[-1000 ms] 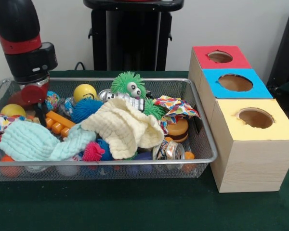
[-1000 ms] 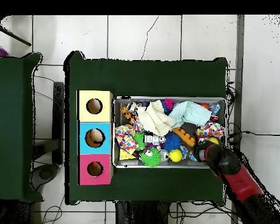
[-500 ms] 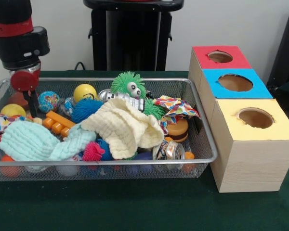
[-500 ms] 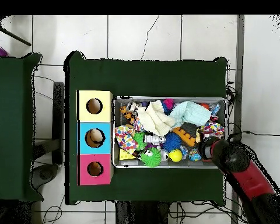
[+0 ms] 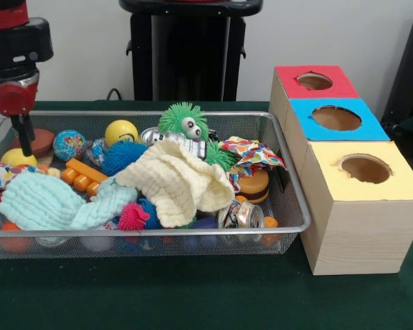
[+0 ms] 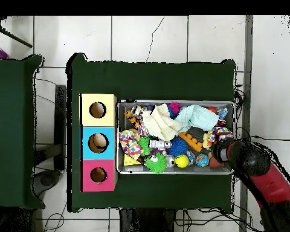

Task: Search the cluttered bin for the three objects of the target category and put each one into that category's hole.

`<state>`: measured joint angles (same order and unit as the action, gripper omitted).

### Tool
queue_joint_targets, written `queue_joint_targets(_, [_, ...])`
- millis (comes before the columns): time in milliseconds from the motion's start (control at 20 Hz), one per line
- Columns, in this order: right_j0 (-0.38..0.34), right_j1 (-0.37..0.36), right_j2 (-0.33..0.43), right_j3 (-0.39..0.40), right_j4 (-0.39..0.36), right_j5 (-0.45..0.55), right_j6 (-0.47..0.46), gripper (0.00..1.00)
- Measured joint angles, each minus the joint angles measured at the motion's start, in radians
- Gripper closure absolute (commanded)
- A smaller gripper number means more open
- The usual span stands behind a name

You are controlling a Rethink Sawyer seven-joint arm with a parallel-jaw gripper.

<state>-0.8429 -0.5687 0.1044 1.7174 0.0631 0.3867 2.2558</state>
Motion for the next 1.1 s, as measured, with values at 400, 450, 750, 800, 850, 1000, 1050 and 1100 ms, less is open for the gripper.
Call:
queue_joint_targets(400, [-0.040, 0.067, 0.000, -0.031, 0.000, -0.013, 0.000, 0.00])
queue_joint_targets(450, [-0.045, 0.075, 0.000, -0.032, 0.000, -0.014, 0.000, 0.00])
queue_joint_targets(750, [-0.055, 0.102, 0.000, -0.031, 0.000, -0.014, 0.000, 0.00])
queue_joint_targets(800, [-0.053, 0.103, 0.000, -0.031, 0.000, -0.014, 0.000, 0.00])
queue_joint_targets(850, [-0.053, 0.102, 0.000, -0.031, 0.000, -0.014, 0.000, 0.00])
queue_joint_targets(1000, [-0.048, 0.097, 0.000, -0.029, 0.000, -0.014, 0.000, 0.00])
queue_joint_targets(1050, [-0.047, 0.095, 0.000, -0.028, 0.000, -0.014, 0.000, 0.00])
queue_joint_targets(1100, [-0.045, 0.093, 0.000, -0.027, 0.000, -0.015, 0.000, 0.00])
